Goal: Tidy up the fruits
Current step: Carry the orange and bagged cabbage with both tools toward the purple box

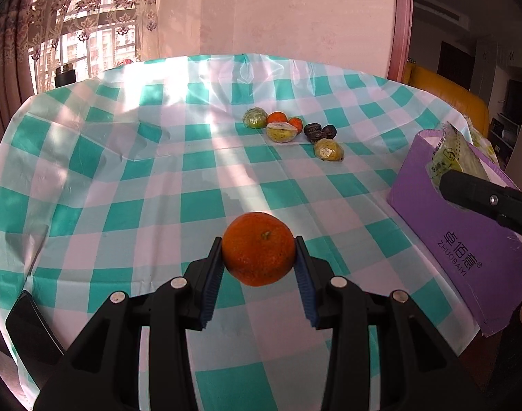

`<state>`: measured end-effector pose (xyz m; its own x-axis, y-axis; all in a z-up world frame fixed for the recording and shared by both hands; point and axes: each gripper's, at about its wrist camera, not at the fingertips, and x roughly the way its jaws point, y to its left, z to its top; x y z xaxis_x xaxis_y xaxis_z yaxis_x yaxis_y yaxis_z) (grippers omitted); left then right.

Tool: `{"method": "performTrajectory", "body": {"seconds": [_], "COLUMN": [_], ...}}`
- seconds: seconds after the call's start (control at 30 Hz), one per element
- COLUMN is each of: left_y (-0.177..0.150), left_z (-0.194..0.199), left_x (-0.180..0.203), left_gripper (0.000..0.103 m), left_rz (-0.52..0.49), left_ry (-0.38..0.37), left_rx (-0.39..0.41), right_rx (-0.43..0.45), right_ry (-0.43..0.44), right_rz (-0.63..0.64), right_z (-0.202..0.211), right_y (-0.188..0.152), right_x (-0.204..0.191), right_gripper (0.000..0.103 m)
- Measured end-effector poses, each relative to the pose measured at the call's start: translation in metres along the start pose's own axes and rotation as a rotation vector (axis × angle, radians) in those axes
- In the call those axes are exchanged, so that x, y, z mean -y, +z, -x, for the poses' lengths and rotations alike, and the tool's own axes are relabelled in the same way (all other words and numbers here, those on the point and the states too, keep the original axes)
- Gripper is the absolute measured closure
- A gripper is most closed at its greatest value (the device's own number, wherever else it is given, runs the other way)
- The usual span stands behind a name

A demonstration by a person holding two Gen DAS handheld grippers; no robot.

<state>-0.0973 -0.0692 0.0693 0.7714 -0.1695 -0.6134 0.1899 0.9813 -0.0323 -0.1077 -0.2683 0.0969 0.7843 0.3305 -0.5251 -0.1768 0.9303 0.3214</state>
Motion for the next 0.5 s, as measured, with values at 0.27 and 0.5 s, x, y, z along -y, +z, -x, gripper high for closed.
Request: {"method": "performTrajectory", "body": {"seconds": [0.27,0.5], "left_y": [0.036,0.058], "left_z": [0.017,0.005], "left_x": [0.081,0.164], "left_gripper": [0.063,0.063], "left_rz": [-0.148,-0.307], "left_ry": [-0.088,-0.145], "left_rx": [0.047,0.040], "right_rx": [0.039,-0.062], "right_ry": [-0.144,-0.334], "right_rz": [-0.027,0.010], "right_z": [0.063,0.067], "right_y": [0.027,0.034], "right_x": [0.059,0.115], "right_gripper": [0.046,0.046]}}
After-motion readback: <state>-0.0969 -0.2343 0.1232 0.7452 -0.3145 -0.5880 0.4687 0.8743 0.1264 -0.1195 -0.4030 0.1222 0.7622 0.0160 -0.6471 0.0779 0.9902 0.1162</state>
